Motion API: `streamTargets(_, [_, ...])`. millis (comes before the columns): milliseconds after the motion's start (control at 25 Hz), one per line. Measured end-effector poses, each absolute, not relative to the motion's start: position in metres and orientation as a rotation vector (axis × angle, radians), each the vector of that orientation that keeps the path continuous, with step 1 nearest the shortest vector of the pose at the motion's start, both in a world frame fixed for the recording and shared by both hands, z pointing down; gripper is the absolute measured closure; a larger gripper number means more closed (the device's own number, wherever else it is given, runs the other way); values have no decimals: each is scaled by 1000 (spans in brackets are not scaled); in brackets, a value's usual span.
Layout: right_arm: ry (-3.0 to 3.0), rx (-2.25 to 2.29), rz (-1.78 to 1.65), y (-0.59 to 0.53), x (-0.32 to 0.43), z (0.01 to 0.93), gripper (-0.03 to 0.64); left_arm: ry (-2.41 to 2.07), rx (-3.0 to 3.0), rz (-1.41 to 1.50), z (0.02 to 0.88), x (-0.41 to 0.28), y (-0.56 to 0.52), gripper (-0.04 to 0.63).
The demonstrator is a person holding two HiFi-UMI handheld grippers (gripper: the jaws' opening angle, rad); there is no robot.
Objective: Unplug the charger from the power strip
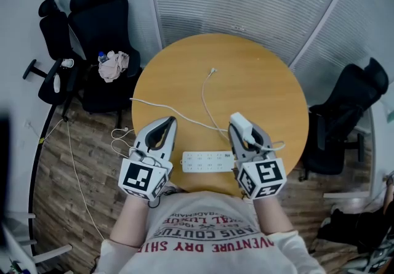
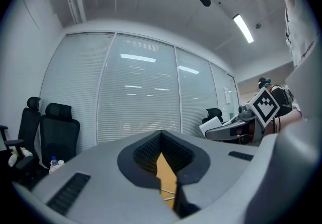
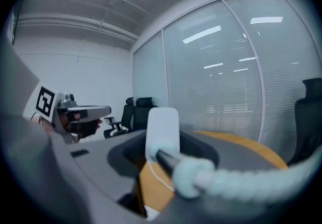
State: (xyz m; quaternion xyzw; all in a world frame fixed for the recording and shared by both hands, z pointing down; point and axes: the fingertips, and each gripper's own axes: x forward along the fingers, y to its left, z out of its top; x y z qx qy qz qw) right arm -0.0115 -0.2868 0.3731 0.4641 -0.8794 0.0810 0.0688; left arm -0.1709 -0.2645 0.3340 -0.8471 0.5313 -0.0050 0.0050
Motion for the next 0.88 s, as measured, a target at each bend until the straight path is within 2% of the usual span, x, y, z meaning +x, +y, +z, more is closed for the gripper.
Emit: streamTargets(880, [-2643,1384,282,-292,-18,382,462,1664,-2706,-61,347,-161,-272,563])
